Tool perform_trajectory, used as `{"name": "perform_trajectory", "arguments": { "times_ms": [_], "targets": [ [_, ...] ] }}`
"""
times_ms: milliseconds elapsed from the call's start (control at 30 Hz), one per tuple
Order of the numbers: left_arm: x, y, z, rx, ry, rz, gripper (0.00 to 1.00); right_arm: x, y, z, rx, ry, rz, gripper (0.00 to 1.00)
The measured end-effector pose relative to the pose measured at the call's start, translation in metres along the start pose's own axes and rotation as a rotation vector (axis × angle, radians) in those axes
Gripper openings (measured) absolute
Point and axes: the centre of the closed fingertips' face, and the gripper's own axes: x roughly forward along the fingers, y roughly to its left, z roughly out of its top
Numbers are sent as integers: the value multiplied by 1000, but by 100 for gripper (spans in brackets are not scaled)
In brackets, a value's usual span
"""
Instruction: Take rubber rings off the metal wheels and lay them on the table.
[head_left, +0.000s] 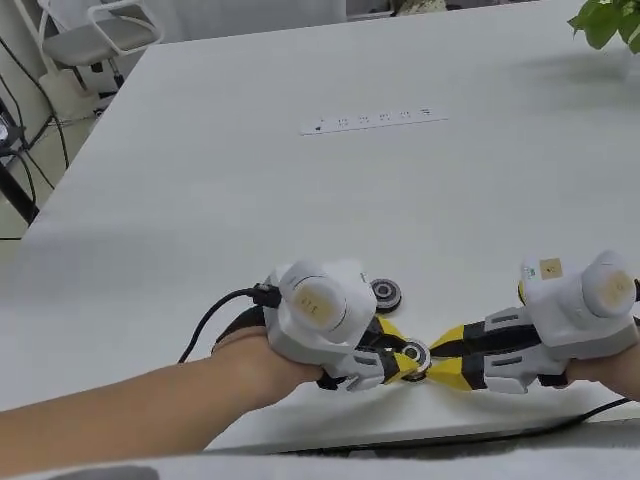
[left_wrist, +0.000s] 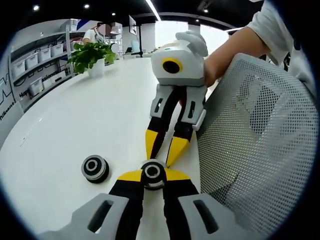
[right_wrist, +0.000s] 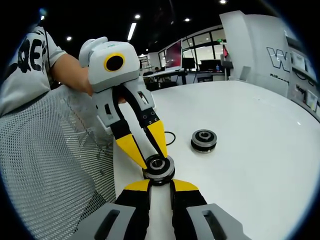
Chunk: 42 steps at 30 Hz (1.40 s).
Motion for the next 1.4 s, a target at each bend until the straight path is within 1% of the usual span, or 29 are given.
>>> {"name": "perform_trajectory", "arguments": {
  "times_ms": [100,133,167,200,267,400,433,500,533,667,800,933,1033,1400],
  "targets": [
    [0,0,0,-1,-2,7,9,-1,0,-1,3,-1,-1,9],
    [0,1,0,-2,0,12,8,-2,-2,-3,8,8,-8,5],
    [1,1,2,13,-13,18,7,-1,-3,-5,15,11,-14,0],
    [1,0,0,18,0,19,7,-1,-2,-3,14,4,-7,0],
    [1,1,-1,7,0,21,7,-1,-2,-4,16,6,-11,0],
    [0,0,0,14,2,20,7,-2,-2,-4,35,5,-16,0],
    [0,0,0,15,2,23,7,-2,-2,-4,62,-1,-19,0],
    [0,0,0,17,2,25,7,-2,-3,-4,80,-7,-23,0],
    [0,-1,0,15,4,24,7,-3,-3,-4,103,-13,-24,0],
    [0,-1,0,14,7,27,7,-5,-7,-2,130,-32,-37,0],
    [0,-1,0,15,8,27,7,-8,-11,3,171,-64,-53,0],
    [0,-1,0,16,9,28,7,-9,-10,5,173,-76,-52,0],
    [0,-1,0,16,10,29,7,-10,-11,10,193,-105,-48,0],
    [0,-1,0,24,10,30,7,-10,-8,13,221,-118,-37,0]
  ]
}}
